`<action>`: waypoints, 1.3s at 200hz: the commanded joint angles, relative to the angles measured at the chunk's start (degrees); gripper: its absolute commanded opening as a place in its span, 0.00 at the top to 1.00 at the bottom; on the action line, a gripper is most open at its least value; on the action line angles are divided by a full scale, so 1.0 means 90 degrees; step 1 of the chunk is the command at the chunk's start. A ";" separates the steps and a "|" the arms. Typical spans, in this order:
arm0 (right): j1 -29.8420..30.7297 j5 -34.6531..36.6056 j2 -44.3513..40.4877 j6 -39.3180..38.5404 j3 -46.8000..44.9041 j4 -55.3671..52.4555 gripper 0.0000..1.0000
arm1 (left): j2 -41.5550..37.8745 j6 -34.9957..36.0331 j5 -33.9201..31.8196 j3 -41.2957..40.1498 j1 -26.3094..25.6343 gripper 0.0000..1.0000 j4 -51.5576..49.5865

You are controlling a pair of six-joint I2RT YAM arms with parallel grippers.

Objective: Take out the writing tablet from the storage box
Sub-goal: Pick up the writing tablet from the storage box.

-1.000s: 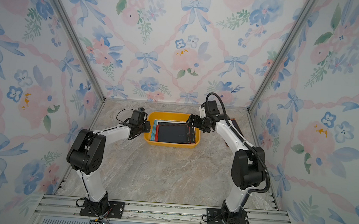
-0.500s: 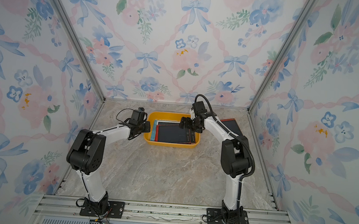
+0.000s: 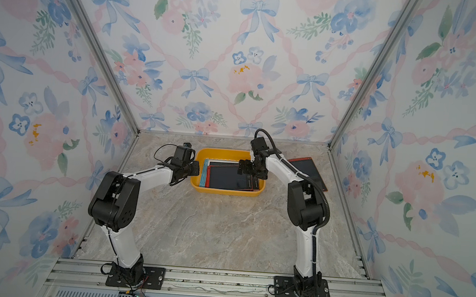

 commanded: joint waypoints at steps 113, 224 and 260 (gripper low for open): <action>0.0299 -0.0036 0.0598 -0.0025 0.0158 -0.0118 0.02 | 0.0138 -0.0158 0.0296 -0.0231 -0.0026 1.00 -0.0302; 0.0244 -0.0892 0.0401 0.0497 -0.0438 0.0976 0.07 | 0.0137 -0.0168 0.0306 -0.0235 -0.0030 1.00 -0.0302; 0.0144 -0.1134 0.0283 0.0760 -0.0692 0.1350 0.08 | 0.0140 -0.0168 0.0296 -0.0241 -0.0029 1.00 -0.0302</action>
